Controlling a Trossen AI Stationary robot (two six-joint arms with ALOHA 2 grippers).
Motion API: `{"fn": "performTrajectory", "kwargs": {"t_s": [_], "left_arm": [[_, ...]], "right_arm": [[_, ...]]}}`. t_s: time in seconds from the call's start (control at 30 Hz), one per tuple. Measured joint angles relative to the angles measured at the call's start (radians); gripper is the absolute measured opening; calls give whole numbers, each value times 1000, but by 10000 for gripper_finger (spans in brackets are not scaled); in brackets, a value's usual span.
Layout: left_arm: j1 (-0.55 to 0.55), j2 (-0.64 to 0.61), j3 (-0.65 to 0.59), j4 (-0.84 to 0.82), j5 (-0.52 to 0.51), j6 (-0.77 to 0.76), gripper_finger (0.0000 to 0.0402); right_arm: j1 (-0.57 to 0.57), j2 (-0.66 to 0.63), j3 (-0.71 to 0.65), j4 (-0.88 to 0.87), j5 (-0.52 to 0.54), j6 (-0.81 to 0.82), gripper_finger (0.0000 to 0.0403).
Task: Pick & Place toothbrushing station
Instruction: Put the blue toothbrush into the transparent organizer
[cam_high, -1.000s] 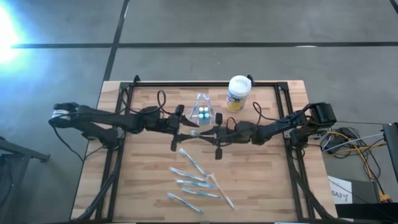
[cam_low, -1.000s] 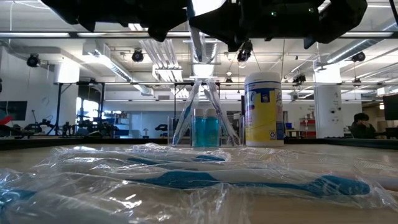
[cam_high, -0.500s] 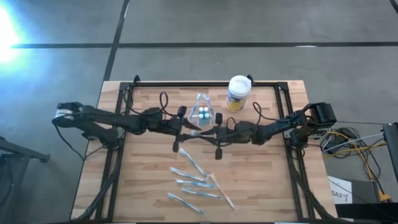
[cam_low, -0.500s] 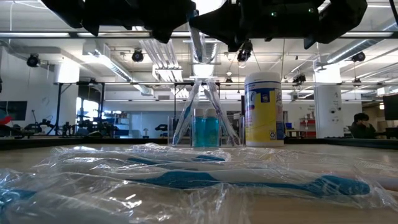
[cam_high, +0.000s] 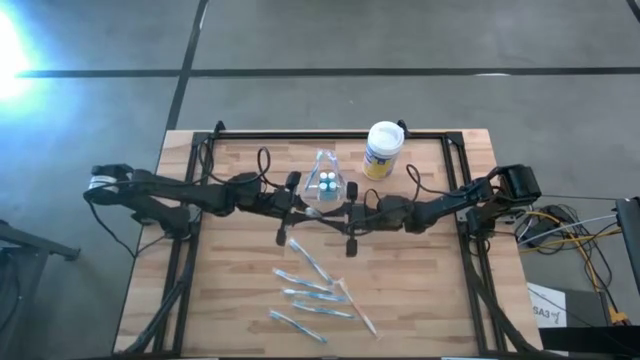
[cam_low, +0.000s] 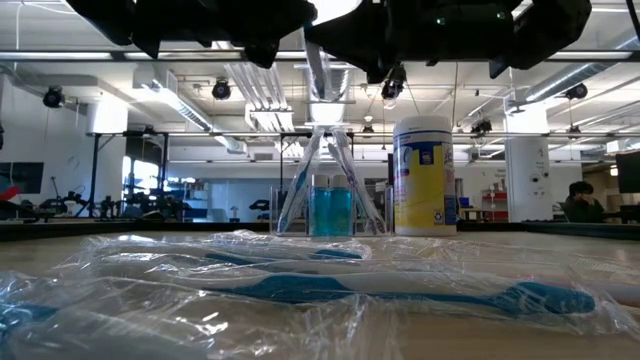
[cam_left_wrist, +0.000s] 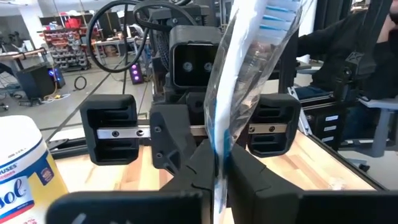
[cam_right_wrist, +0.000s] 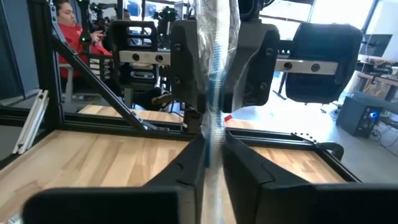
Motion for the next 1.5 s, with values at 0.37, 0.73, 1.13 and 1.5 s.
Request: {"fn": "performTrajectory", "kwargs": {"t_s": [0.37,0.73,1.13,1.5], "left_arm": [[-1,-145,-3,-205,-8,2,19],[-3,-525,-129,-484,5,-55,23],[-3,-981,-433,-454,-40,-173,22],[-3,-1234,-544,-461,-80,-206,22]], "right_arm": [[4,-47,-22,-4,17,28,179],[46,-288,-216,-18,16,34,164],[80,-543,-511,174,14,1,15],[80,-672,-678,308,14,21,8]]}}
